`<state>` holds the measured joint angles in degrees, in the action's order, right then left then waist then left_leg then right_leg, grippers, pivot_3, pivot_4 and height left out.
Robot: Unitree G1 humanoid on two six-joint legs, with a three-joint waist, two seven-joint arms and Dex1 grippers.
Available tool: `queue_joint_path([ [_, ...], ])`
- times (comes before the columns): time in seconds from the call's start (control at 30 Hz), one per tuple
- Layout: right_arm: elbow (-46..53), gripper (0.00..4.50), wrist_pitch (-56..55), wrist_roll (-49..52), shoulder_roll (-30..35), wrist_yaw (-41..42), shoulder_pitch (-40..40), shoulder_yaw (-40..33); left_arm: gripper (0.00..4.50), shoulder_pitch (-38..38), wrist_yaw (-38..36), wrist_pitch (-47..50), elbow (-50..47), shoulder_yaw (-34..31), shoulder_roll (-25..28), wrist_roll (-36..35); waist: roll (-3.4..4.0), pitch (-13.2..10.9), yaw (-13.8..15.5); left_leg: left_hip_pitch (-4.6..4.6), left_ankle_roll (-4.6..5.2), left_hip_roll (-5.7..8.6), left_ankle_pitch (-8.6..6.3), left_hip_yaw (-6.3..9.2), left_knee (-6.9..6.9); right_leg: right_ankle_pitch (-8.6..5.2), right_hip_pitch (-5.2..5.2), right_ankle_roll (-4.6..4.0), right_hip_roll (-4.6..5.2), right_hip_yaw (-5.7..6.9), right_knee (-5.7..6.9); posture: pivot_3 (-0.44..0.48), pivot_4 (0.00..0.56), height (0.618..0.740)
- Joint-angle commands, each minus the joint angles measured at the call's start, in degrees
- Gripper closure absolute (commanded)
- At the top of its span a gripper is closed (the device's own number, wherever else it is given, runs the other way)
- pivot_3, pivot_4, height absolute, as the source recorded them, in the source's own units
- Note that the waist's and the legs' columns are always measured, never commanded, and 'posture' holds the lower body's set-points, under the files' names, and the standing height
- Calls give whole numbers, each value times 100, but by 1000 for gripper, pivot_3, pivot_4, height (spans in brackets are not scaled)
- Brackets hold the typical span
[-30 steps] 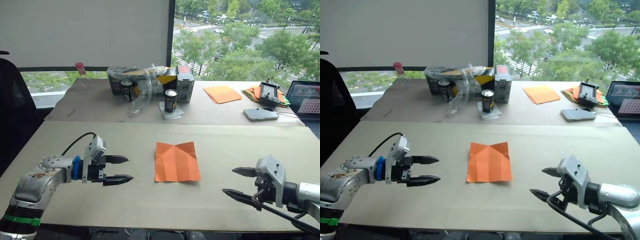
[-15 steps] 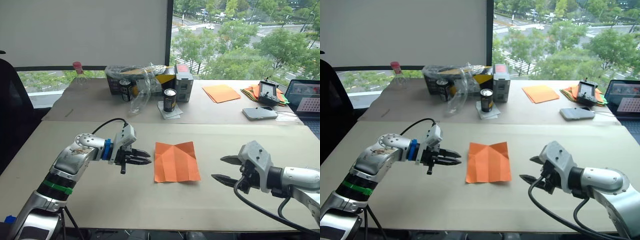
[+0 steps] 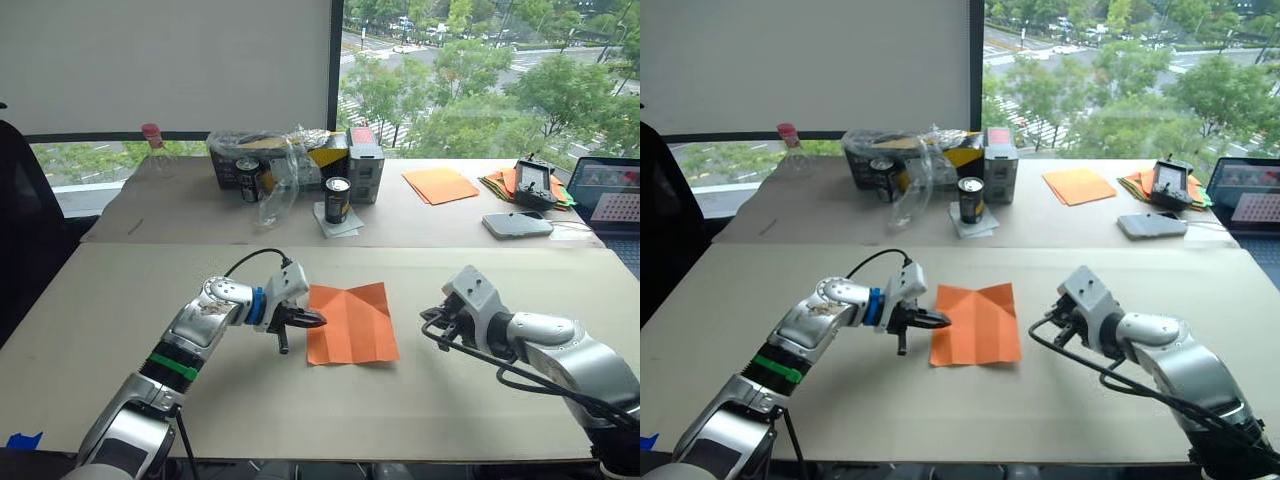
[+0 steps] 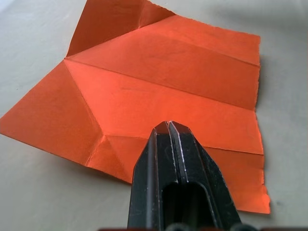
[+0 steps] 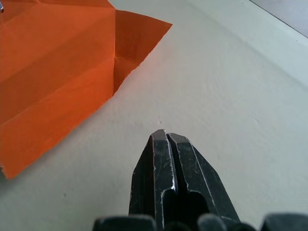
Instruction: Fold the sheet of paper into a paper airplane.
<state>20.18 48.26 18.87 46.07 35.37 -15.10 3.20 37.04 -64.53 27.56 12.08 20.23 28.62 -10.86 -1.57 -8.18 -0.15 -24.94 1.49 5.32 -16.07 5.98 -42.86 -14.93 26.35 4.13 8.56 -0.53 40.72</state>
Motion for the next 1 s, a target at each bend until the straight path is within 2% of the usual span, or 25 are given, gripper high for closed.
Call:
queue_joint_path([
  [0.03, -134, 4477, -48, -218, -26, -17, -188, 138, 4500, -192, 146, -144, -200, 156, -94, 225, 0, 0, 12, -1, 0, 3, 0, 0, 0, 0, 1, 0, 1, -1, -1, 0, 150, 670],
  [0.13, -422, 4477, -386, -452, -73, 214, -256, 579, 4500, -276, 393, -185, -238, 79, -224, 314, 1, 1, 26, 0, 1, 8, 0, 1, -2, 1, -2, 2, 4, -2, -2, 0, 150, 670],
  [0.3, -681, 4477, -812, -560, -239, 553, -241, 780, 4500, -271, 439, -292, -141, 147, -173, 551, 2, 2, 4, 14, 0, 8, 0, 2, -1, 1, -11, 4, 2, -1, 2, 0, 150, 670],
  [0.57, -423, 4477, -923, 197, -966, 1011, -434, 366, 4500, -410, 477, -228, -193, 141, -150, 631, 1, 3, -57, 24, -1, 5, 0, 2, 3, 1, -15, 4, -2, -5, 5, 0, 150, 670],
  [0.8, -391, 4477, -797, 489, -1588, 901, -787, 398, 4500, -483, 538, -90, -315, 32, -105, 573, 2, 4, -61, 27, -1, 6, 0, 4, 5, 1, -13, 5, -3, -5, 7, 0, 150, 670],
  [1.0, -1148, 4477, -738, 98, -2303, 449, -1007, 901, 4500, -462, 615, -66, -240, -112, -65, 557, 3, 4, -67, 31, -4, 6, 2, 4, 5, 2, -10, 4, -4, -6, 18, 0, 150, 670],
])
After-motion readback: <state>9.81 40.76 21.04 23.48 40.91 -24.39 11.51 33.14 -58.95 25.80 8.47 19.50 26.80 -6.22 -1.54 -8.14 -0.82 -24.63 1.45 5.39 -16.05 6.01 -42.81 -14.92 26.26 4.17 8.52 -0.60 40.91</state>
